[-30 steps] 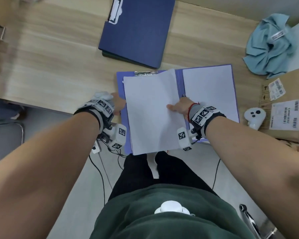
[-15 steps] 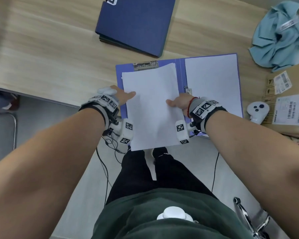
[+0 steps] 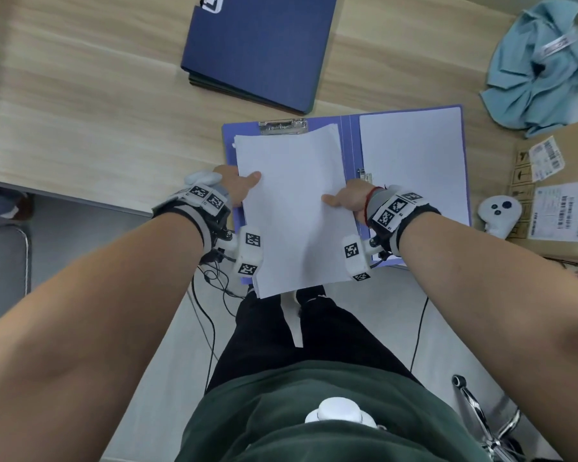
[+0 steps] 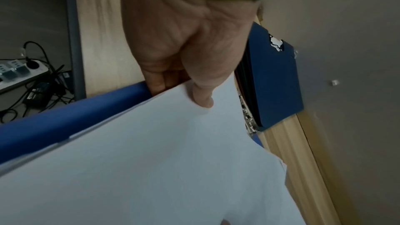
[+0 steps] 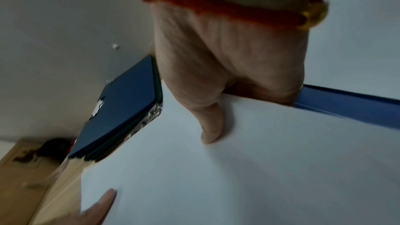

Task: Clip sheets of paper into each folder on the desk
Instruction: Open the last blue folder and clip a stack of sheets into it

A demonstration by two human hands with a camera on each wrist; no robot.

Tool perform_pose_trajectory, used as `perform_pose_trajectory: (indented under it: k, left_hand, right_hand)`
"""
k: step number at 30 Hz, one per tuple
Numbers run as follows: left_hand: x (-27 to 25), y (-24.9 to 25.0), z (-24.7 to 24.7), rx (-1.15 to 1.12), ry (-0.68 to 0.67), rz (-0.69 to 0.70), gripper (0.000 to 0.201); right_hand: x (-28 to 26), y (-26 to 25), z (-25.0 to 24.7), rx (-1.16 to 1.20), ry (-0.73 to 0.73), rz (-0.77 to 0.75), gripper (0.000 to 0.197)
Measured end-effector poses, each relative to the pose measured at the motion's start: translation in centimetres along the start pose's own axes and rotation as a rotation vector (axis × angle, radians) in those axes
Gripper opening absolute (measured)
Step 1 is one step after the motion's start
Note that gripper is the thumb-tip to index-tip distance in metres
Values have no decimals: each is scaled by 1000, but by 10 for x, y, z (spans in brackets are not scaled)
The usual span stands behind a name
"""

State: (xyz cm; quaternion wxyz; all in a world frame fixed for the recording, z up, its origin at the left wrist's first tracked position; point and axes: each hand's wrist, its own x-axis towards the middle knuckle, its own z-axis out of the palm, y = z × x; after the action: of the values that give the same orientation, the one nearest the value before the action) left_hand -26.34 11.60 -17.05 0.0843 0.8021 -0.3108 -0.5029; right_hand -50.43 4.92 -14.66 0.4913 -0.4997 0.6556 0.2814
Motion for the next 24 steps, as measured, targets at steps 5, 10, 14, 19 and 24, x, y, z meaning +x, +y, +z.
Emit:
perform_pose_trajectory:
  k: [5, 10, 14, 19, 24]
  left_hand:
    - [10, -3, 7, 206, 25, -62, 40]
    - [19, -5, 7, 232, 20, -79, 42]
    - [24, -5, 7, 227, 26, -80, 54]
    - [27, -6, 5, 221, -25, -116, 50]
    - [37, -7, 1, -111, -89, -162, 37]
  right_hand:
    - [-7, -11, -7, -156, 85, -33, 71]
    - [-7, -35, -37, -9, 387, -160, 47]
    - [-4, -67, -39, -103, 485, -407, 54]
    - [7, -107, -13, -502, 352, -594, 64]
    - [15, -119, 1, -709, 331, -532, 76]
